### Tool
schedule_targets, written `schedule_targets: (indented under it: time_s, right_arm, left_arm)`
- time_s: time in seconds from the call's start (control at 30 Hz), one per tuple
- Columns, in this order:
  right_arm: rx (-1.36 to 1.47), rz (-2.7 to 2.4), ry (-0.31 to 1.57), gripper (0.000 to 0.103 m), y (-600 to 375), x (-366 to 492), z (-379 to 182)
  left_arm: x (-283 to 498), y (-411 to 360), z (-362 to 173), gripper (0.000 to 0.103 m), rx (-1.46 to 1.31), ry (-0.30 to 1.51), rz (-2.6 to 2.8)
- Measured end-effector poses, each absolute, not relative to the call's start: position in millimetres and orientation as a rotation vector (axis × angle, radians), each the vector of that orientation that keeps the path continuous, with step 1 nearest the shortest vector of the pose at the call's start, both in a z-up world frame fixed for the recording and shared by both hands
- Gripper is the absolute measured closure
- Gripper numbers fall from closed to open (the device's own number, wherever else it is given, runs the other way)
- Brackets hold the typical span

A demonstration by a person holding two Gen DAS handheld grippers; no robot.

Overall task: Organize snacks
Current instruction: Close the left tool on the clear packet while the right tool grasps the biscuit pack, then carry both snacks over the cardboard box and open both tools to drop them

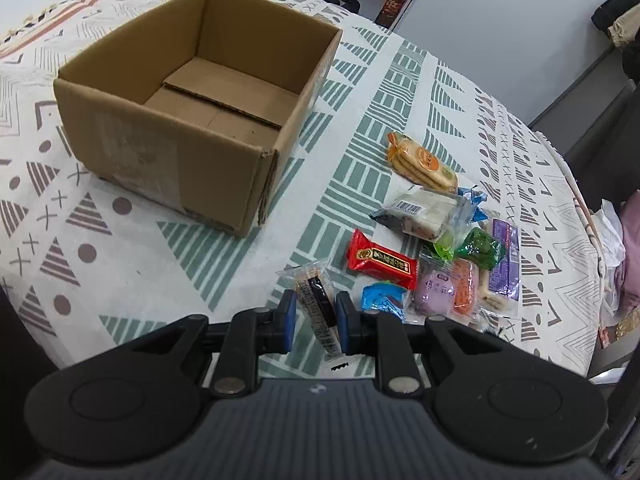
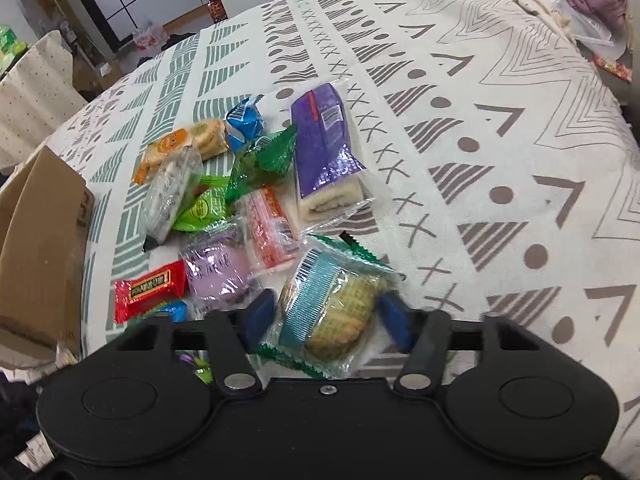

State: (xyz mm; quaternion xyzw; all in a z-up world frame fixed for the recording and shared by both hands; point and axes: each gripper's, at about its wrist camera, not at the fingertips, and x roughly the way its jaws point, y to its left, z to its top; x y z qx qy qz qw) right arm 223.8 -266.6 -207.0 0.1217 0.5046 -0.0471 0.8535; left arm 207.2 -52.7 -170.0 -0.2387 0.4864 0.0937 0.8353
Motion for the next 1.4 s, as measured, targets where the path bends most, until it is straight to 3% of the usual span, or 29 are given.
schedule_targets:
  time_s: [0.8,1.4]
  right_arm:
    - [0.31,0.112,0.821,0.056,-252,202,-146]
    - [0.258,0.352,0.674,0.056,-202,210,-115]
  left_arm:
    - [201,-47,-112,0.083,-0.396,0.912,0.196]
    - [199,7,-69,0.083,-0.394,0.783,0.305]
